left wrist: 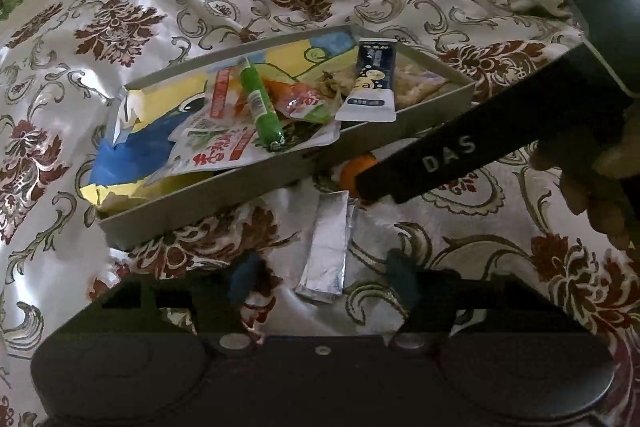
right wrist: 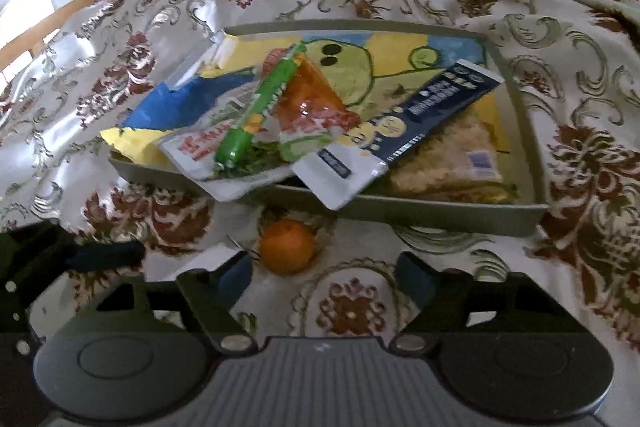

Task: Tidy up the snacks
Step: 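Grasp the silver wrapper with the left tool while the right tool grasps the small orange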

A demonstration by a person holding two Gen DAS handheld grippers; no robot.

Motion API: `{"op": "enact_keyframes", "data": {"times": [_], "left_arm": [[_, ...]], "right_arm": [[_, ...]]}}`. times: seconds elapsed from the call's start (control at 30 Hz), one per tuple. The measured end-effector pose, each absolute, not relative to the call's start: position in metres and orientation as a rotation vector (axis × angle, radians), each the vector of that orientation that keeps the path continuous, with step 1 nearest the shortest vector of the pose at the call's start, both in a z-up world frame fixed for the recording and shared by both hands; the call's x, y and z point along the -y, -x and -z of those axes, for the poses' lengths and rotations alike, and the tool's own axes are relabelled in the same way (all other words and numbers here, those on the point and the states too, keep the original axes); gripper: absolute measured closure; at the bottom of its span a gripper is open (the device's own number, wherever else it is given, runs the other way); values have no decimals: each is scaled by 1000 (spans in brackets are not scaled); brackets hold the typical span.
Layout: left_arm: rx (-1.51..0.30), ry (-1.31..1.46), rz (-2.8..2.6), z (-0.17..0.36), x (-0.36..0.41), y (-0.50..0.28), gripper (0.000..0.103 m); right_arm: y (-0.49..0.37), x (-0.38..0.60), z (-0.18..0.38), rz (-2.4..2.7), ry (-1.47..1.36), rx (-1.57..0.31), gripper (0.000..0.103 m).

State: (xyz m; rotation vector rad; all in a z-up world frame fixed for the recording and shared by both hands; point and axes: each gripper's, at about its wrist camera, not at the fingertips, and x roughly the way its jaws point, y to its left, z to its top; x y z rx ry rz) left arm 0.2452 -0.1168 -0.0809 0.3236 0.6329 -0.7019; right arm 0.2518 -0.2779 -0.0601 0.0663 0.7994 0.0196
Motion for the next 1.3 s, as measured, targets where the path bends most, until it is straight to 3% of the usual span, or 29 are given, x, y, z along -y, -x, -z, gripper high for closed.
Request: {"op": "enact_keyframes", "data": {"times": [0.13,0.27,0.4,0.63,0.77,0.9,1.1,1.3], "left_arm": [[-641,-305,698,81,115,-249,46],[-662,-277,696,81,113,-254,58],[-678,-286,694,82,114,-255,59],[-728,-285,689,83,118,-261,58],[-714,-287,682,82,118,-259,64],[-658,-404,647,79,129,-243,78],[-541,-664,639,85,153,-209,83],[-630,-528,652,76,144,-221,85]], "right_arm": [[-256,271,62,-43,-35,-792,32],[-260,271,67,-46,-49,-786,44],[-264,270,70,-75,-56,-792,55],[-270,265,78,-73,-47,-809,55],[-270,263,77,-53,-38,-815,67],[-271,266,74,-45,-65,-831,67],[-267,272,69,-22,-102,-859,67],[-265,279,65,-25,-142,-871,67]]}}
